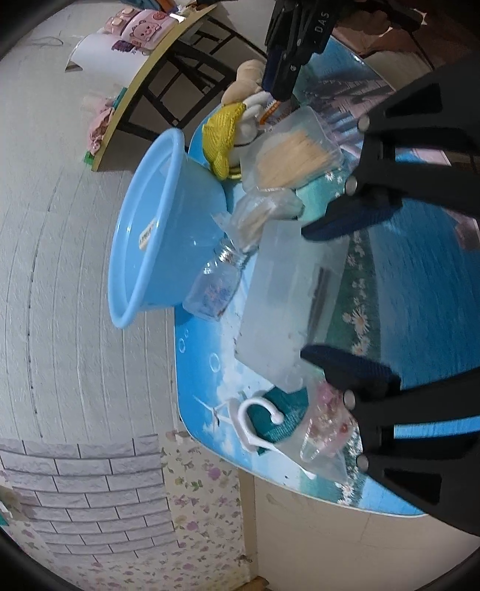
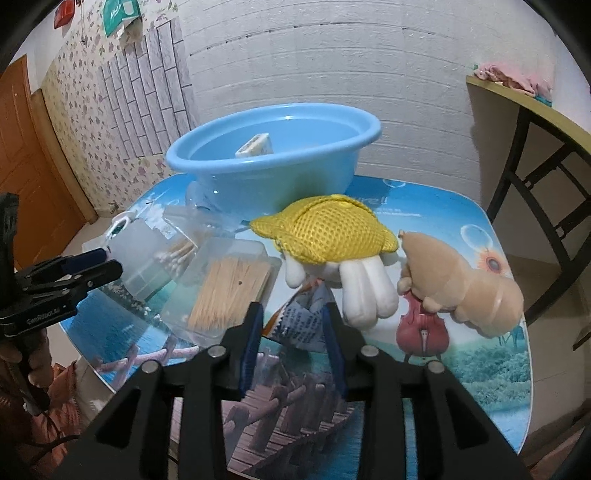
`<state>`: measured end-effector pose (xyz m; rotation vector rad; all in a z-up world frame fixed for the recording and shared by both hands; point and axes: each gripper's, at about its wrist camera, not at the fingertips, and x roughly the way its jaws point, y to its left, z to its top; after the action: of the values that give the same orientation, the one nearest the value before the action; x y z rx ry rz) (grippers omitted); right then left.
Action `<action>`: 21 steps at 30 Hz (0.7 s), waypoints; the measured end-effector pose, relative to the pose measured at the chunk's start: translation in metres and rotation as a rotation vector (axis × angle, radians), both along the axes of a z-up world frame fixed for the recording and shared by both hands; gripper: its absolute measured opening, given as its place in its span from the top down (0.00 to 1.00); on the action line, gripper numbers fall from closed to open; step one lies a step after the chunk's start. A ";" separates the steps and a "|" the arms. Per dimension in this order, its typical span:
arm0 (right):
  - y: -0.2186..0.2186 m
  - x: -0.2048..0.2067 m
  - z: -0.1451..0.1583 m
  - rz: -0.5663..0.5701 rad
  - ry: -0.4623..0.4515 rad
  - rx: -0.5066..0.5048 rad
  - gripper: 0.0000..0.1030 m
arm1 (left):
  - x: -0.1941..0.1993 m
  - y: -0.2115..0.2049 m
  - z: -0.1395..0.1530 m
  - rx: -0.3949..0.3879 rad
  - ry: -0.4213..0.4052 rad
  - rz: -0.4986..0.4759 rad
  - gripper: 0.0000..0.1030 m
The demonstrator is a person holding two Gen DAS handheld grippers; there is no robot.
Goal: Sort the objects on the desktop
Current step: 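Withdraw both grippers from the basin back over the table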
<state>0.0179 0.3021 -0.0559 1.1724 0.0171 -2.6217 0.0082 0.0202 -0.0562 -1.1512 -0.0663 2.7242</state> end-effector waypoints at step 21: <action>0.002 -0.003 -0.005 -0.023 -0.019 0.002 0.22 | 0.015 -0.052 0.003 -0.009 0.035 0.077 0.28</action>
<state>0.0152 0.3038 -0.0611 1.2057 0.0030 -2.6307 0.0236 -0.0318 -0.0537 -1.1258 -0.0955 2.8131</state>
